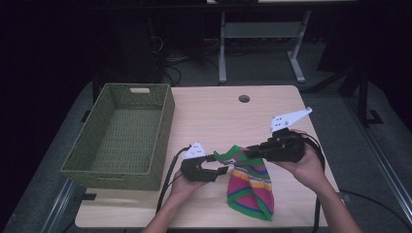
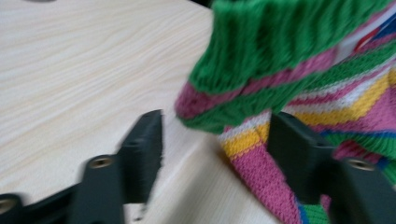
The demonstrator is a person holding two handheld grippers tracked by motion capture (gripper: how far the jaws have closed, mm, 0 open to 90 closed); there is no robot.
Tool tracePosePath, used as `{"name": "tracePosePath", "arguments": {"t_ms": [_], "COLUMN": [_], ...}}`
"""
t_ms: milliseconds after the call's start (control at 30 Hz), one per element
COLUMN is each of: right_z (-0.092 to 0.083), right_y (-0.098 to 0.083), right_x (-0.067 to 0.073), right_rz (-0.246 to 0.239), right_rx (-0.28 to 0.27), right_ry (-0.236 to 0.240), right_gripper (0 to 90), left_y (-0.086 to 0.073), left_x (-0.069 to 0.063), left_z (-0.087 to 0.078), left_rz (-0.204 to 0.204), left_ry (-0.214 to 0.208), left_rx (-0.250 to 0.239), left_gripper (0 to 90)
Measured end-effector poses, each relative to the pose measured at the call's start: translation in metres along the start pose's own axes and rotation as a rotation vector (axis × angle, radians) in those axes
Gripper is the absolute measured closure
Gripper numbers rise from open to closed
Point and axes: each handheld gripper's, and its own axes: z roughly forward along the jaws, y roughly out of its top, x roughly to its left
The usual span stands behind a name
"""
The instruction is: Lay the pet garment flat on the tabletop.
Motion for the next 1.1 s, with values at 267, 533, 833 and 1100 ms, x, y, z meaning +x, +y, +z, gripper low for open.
{"name": "tracePosePath", "arguments": {"t_ms": [267, 533, 833, 1100], "right_z": [-0.002, -0.005, -0.006, -0.008], "right_y": [-0.003, -0.011, -0.018, -0.025], "right_x": [-0.004, -0.011, -0.018, -0.024], "right_rz": [0.010, 0.036, 0.059, 0.076], "right_rx": [0.003, -0.001, 0.002, 0.008], "right_ry": [-0.007, -0.015, -0.035, -0.065], "right_gripper": [84.0, 84.0, 83.9, 83.9], "left_y": [0.007, 0.015, 0.019, 0.027], "left_x": [-0.002, -0.003, -0.004, -0.005], "left_z": [-0.004, -0.010, -0.016, -0.020], "left_rz": [0.015, 0.054, 0.044, 0.058], "left_ry": [-0.027, -0.032, -0.027, -0.017], "left_rx": [-0.010, -0.005, -0.023, -0.026], "left_gripper": [63.5, 72.9, 79.1, 80.8]}}
